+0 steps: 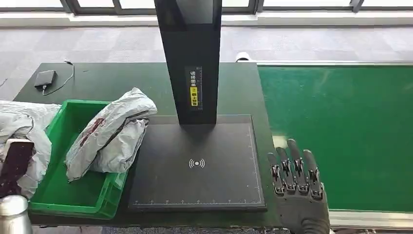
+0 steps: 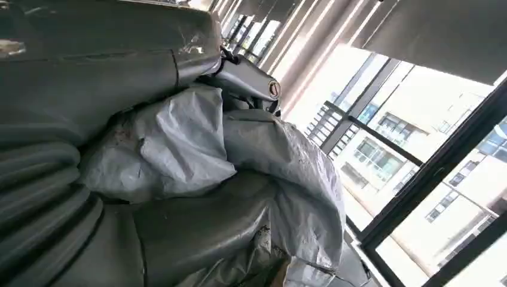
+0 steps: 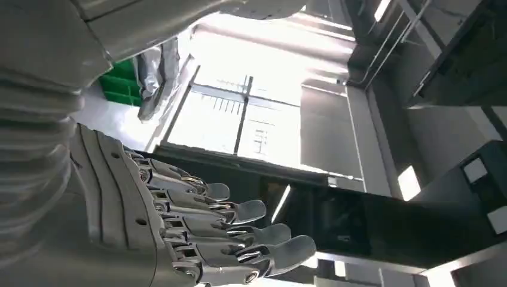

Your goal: Moved the parcel from conveyor to table for the left to box.

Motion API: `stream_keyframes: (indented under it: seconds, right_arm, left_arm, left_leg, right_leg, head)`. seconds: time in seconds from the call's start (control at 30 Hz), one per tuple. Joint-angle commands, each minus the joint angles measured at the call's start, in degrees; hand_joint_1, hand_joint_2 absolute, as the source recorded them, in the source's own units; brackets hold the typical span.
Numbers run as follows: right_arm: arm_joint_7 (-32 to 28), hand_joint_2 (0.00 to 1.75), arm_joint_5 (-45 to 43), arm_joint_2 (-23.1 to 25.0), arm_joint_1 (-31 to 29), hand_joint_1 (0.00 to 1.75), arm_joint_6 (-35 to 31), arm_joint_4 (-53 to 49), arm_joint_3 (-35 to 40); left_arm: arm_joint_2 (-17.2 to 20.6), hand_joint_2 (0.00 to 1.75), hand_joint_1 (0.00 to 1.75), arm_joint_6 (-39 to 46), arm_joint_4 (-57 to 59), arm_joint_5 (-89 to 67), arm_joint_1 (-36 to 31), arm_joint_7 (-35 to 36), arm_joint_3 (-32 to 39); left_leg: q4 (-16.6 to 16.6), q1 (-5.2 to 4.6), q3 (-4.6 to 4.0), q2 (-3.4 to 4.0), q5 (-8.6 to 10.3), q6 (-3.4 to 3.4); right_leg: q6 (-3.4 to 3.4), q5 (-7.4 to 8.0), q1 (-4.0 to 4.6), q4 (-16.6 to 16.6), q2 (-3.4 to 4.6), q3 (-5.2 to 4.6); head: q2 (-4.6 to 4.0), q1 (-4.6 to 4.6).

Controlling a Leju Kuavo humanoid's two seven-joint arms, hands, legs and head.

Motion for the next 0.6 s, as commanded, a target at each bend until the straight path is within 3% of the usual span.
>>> stream_keyframes:
  seconds: [0.03,0.13,0.17,0.2,0.23,0.33,0.6]
  right_arm:
    - [0.15,1.75,0.47,0.73,1.33,0.0,-2.71,1.6,-1.68]
    - [0.15,1.75,-0.02,0.61,1.55,0.0,-3.07,1.21,-1.78]
    - [0.15,1.75,-0.16,0.6,1.57,0.0,-2.96,1.2,-1.93]
    - [0.15,1.75,-0.27,0.66,1.54,0.0,-2.85,1.3,-2.05]
    - [0.15,1.75,-0.38,0.74,1.44,0.0,-2.73,1.43,-2.08]
    - [0.15,1.75,-0.31,1.0,1.39,0.0,-2.73,1.73,-2.0]
    - [0.15,1.75,-0.31,1.0,1.39,0.0,-2.73,1.73,-2.0]
  left_arm:
    - [-5.11,1.75,1.75,0.99,-2.51,0.34,2.34,-2.7,-11.48]
    - [-6.32,1.75,1.75,0.01,-11.98,3.44,7.15,-3.82,-13.45]
    - [-6.67,1.75,1.57,-0.11,-15.7,4.11,9.18,-4.11,-14.11]
    - [-7.01,1.75,1.59,0.28,-18.61,4.78,10.8,-4.47,-14.46]
    - [-7.71,1.75,1.75,1.69,-20.42,5.35,11.44,-5.28,-14.26]
    - [-8.18,1.75,1.75,2.16,-25.96,5.85,14.71,-7.21,-16.53]
    - [-8.18,1.75,1.75,2.16,-25.96,5.85,14.71,-7.21,-16.53]
  left_leg:
    - [-0.07,-0.04,-0.02,-0.13,0.08,0.05]
    - [-0.09,-0.01,-0.05,0.04,0.05,0.09]
    - [-0.08,0.0,-0.06,0.04,0.06,0.07]
    - [0.01,0.03,-0.06,0.2,-0.01,0.05]
    - [-0.1,0.01,-0.07,0.19,0.03,0.11]
    - [0.04,0.04,-0.11,0.25,-0.05,0.05]
    - [0.0,0.02,-0.14,0.15,-0.06,0.06]
  right_leg:
    - [0.02,0.03,-0.04,-0.05,-0.15,0.05]
    - [0.03,0.11,0.0,-0.11,0.02,0.09]
    - [0.02,0.11,0.01,-0.11,0.03,0.08]
    - [0.01,0.07,0.03,-0.02,0.17,0.02]
    - [0.04,0.11,0.02,-0.15,0.14,0.03]
    - [0.01,0.07,0.05,0.0,0.25,0.01]
    - [0.06,0.02,0.03,-0.05,0.16,-0.02]
  head:
    - [0.0,0.0]
    - [-0.02,0.0]
    - [0.0,0.0]
    - [0.0,0.0]
    - [0.0,0.02]
    - [0.0,0.0]
    - [0.0,0.0]
